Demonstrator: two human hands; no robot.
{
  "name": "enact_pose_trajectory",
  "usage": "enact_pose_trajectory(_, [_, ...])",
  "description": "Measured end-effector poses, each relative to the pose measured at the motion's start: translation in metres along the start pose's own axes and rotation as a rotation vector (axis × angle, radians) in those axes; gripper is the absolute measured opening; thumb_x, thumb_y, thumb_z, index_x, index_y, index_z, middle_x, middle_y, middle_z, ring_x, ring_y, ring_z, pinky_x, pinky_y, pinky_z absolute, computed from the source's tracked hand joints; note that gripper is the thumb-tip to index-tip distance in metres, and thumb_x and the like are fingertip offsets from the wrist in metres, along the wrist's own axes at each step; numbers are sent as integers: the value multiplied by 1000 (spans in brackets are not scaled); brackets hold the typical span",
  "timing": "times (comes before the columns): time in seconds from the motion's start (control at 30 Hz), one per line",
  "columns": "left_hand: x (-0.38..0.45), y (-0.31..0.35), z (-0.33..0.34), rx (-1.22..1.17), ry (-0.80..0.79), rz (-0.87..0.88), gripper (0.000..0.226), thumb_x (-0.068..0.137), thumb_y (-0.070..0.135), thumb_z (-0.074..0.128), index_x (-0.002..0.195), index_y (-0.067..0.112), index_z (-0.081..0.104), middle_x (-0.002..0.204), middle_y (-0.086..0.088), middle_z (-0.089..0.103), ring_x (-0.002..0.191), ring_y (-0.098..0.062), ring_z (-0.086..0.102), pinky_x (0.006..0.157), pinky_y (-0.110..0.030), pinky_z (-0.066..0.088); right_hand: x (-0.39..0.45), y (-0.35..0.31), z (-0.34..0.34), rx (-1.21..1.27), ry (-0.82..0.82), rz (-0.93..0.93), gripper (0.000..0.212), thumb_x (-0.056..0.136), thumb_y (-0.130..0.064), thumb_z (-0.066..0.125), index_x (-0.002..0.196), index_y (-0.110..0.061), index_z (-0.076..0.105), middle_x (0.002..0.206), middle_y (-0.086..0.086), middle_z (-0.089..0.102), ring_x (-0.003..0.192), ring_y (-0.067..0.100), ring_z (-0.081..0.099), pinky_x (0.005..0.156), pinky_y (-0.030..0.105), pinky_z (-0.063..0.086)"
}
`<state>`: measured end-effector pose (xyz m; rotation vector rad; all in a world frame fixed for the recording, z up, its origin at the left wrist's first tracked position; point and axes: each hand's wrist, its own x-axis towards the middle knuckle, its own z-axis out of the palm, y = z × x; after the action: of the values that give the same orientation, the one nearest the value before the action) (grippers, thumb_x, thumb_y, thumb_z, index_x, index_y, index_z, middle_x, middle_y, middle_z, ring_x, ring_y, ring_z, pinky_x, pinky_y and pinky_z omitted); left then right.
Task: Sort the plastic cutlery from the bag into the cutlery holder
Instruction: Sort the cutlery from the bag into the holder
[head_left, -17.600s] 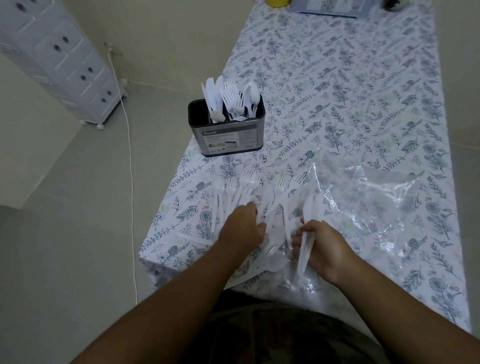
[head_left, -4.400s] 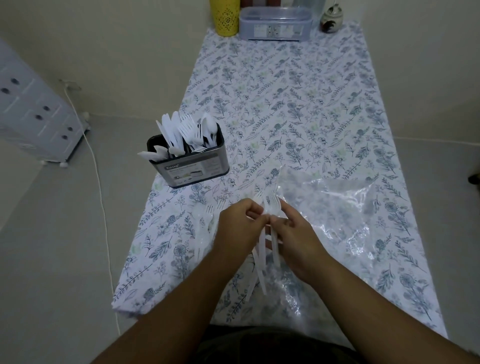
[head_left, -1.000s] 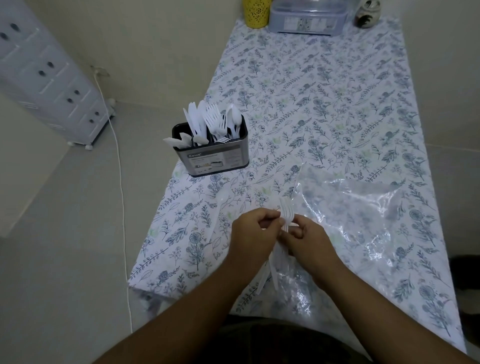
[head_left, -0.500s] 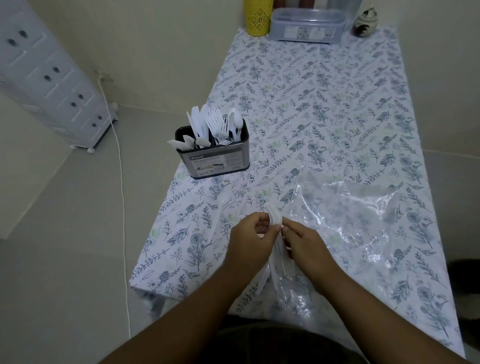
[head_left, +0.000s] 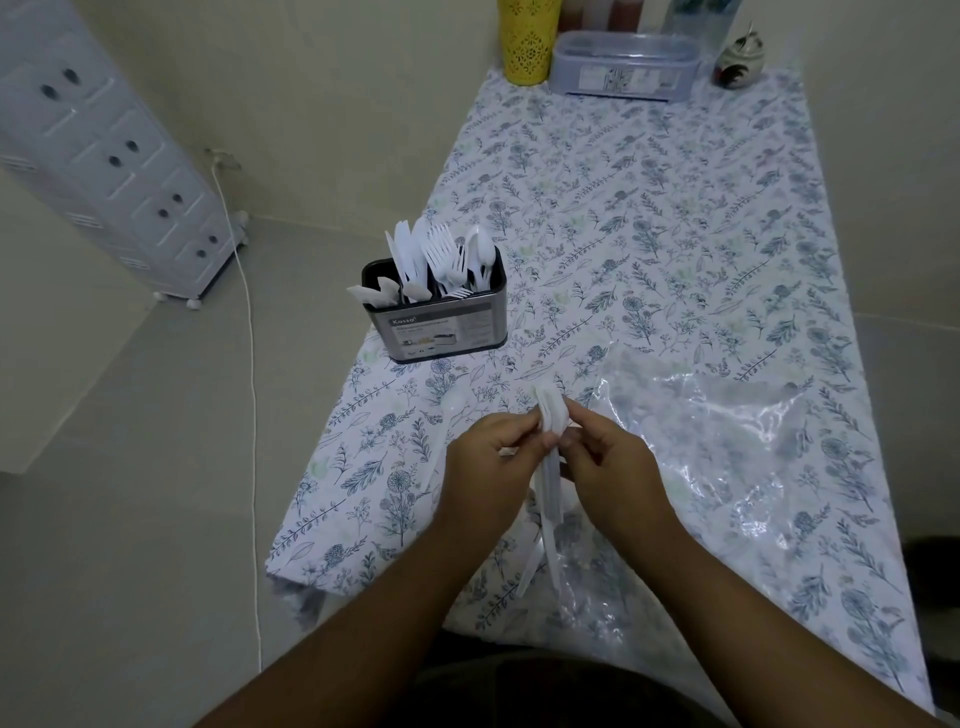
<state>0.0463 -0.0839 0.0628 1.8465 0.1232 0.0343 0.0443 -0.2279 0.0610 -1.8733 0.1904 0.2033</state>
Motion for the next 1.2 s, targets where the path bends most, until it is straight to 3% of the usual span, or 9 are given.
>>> enact_pose_trajectory(0.1, [3,0,-4,4,16,14,27,83,16,80,110,17,77,98,5,73,91,-2,69,82,-17,54,1,-7,4,-45,-2,-30,43,103,-16,53,142,-31,58,125,-6,72,98,7,72,91,36,60])
enact_pose_trajectory(0.27, [5,8,-14,-8,18,27,27,86,13,77,111,23,74,105,8,72,96,-1,69,82,-19,56,2,-15,6,95,-54,8,39,105,-28,53,143,-33,57,137,-5,66,122,9,64,104,43,53])
enact_pose_trajectory(0.47, [3,22,-22,30,27,169,25,92,17,70,117,16,73,104,22,66,102,4,64,76,-9,52,5,-32,8,283,-4,-51,35,99,-8,61,111,-40,68,101,-5,79,98,11,74,89,34,61])
enact_pose_trajectory(0.67, [7,23,-34,62,60,195,34,93,15,69,127,14,69,112,9,72,104,1,67,84,-17,56,13,-40,9,373,-80,-45,30,94,-2,66,120,-16,71,104,0,80,100,14,75,87,31,61])
enact_pose_trajectory(0.73, [6,20,-37,101,52,201,35,93,17,69,128,15,68,115,6,73,103,1,67,86,-18,55,12,-40,11,306,-94,-58,34,94,-2,68,124,-16,72,105,-4,80,100,12,75,86,27,60])
enact_pose_trajectory(0.87, [0,13,-39,193,34,200,32,95,20,66,127,23,68,108,18,70,99,9,65,82,-9,49,14,-32,17,140,-105,-72,32,91,-6,72,114,-28,77,100,-14,79,95,3,73,86,23,59])
enact_pose_trajectory(0.97, [8,15,-45,214,34,198,31,96,20,64,127,25,68,105,21,69,97,9,65,81,-10,50,25,-41,22,107,-115,-77,30,90,-8,74,110,-30,77,97,-14,80,93,3,74,86,26,60])
enact_pose_trajectory(1.13, [60,42,-68,274,112,254,29,96,15,65,124,18,69,101,16,69,89,17,62,76,-2,46,75,-87,30,106,-134,-154,29,88,-8,76,116,-17,75,100,0,80,94,13,76,90,42,61])
enact_pose_trajectory(1.2, [86,55,-79,283,112,264,29,96,13,63,124,15,69,105,10,73,90,10,66,79,-7,51,96,-108,33,144,-153,-166,29,89,-6,76,117,-12,74,100,3,80,94,16,77,88,43,62])
